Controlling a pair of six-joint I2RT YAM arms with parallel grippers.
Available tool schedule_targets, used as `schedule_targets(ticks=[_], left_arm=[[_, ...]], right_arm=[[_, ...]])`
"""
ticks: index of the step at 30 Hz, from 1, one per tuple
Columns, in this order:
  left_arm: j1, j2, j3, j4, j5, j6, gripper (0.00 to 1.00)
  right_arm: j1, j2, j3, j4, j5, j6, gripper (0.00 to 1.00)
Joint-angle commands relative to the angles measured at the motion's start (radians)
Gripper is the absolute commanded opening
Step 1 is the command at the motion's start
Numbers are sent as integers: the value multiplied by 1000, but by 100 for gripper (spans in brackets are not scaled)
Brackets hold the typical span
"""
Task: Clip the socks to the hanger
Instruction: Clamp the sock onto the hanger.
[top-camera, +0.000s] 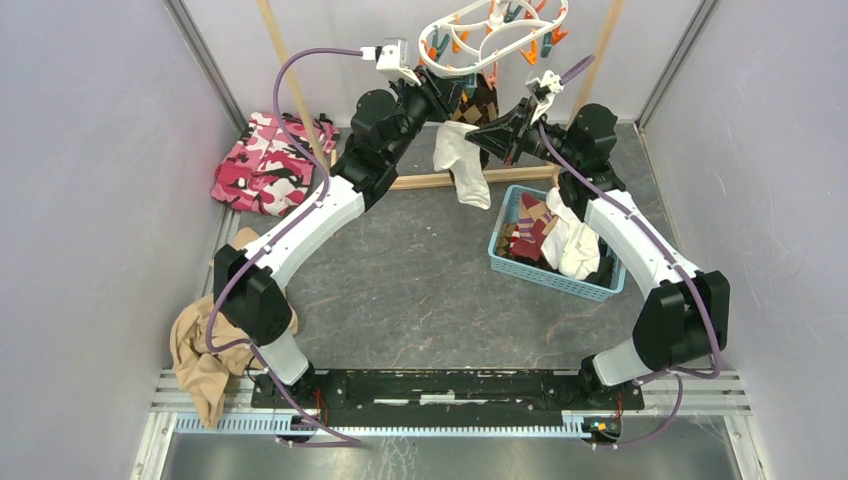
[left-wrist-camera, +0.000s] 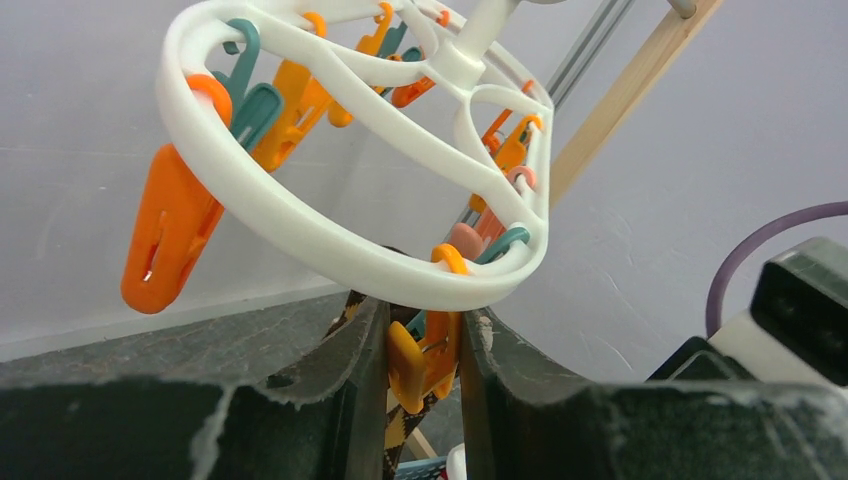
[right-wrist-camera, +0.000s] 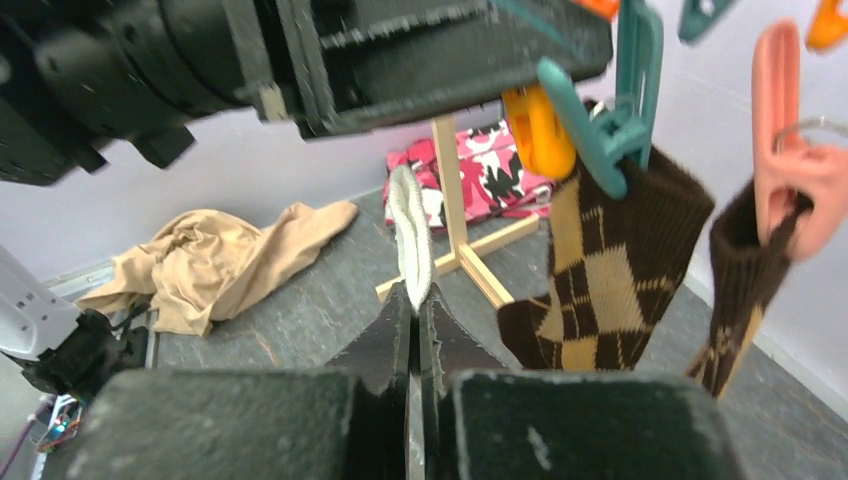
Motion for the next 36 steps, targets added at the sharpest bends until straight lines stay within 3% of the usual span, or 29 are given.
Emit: schedule_targets(ticks=[1, 24, 36], left_arm=[[16, -40, -9, 49, 51, -55, 8], [67, -43, -34, 82, 165, -132, 7], [85, -44, -46, 111, 202, -171, 7]], right_arm=[[-3, 26, 55, 230, -48, 154, 0], [-6, 173, 110, 507, -41, 401, 0], [-13, 200, 111, 507, -34, 428, 0]])
